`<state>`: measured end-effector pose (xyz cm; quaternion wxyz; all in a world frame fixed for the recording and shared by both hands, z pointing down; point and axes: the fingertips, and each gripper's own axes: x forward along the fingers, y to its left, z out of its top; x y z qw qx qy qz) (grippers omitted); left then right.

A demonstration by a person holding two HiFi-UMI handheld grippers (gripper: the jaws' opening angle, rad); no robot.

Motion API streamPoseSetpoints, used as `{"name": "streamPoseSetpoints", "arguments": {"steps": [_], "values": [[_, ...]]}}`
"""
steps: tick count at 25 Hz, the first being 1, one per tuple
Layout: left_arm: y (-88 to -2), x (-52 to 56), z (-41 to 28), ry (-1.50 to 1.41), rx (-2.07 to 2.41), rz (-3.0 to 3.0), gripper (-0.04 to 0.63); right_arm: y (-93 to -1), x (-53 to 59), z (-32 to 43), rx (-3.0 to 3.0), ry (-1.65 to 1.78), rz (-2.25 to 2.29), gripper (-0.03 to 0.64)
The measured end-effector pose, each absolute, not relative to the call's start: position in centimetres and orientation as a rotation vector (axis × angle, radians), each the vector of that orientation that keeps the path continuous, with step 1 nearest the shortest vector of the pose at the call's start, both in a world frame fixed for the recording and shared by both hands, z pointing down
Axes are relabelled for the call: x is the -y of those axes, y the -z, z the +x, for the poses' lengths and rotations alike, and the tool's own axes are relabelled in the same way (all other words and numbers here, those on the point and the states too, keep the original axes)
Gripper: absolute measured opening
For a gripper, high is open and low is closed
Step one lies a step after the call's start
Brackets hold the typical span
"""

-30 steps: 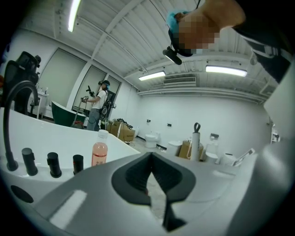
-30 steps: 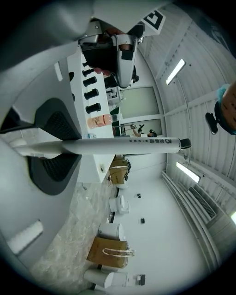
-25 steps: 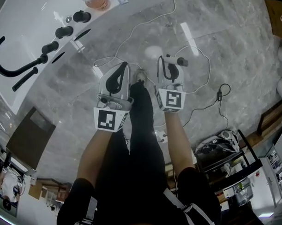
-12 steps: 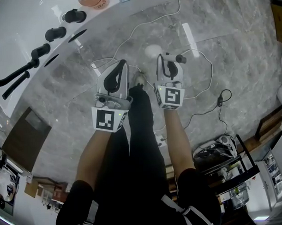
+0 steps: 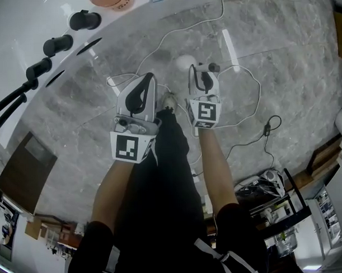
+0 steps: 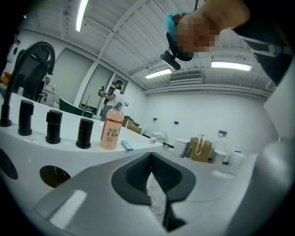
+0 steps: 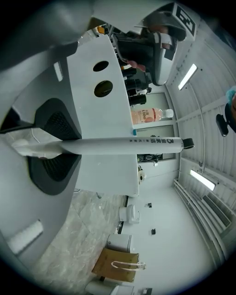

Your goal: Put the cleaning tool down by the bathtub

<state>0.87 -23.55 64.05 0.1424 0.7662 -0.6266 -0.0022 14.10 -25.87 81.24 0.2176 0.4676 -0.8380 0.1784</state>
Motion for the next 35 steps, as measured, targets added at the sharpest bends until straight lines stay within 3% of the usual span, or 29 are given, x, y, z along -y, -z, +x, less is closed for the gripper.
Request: {"name": "streamPoseSetpoints", "arguments": {"steps": [19, 35], "values": [[-70.7, 24.8, -1.2, 0.028, 1.825, 2.196, 0.009, -93.6, 29.1, 11.5, 2.287, -0.510, 1.274, 0.092], [-71.9, 24.1, -1.8, 0.019, 1.824, 2.160, 0.009, -97.6, 30.6, 9.7, 2.272, -0.521, 1.209, 0.092]]}}
